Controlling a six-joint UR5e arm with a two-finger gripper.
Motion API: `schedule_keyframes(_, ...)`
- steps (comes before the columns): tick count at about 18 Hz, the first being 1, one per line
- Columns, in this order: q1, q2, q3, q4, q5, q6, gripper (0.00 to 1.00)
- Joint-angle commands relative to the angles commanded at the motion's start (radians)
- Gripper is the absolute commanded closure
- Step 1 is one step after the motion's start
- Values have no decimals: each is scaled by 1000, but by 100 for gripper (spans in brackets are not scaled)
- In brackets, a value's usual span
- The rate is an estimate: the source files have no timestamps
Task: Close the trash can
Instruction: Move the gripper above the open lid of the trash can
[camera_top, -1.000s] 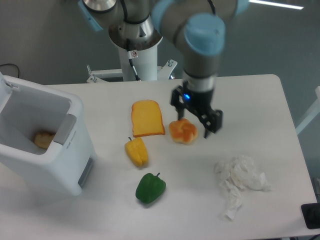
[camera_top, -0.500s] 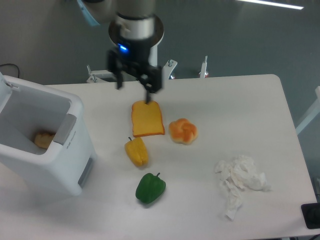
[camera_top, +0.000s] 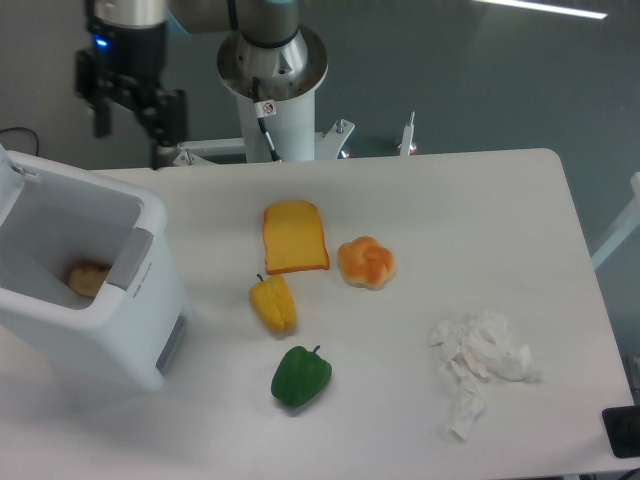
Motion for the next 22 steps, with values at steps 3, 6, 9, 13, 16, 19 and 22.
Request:
schedule_keyframes(3, -64, -6, 3, 9, -5, -48, 0)
schedule_keyframes(6, -95, -37, 37, 12, -21, -72, 0)
schedule_keyframes(9, -141, -70, 75, 14, -25, -135, 0)
schedule_keyframes(13, -166, -97, 124, 40, -25, -195, 0)
schedule_keyframes(16, -164, -95, 140, 40, -23, -215, 0)
schedule_keyframes(19, -163, -92, 152, 44, -23, -230, 0)
schedule_keyframes(22, -161, -100, 176, 69, -23, -262, 0)
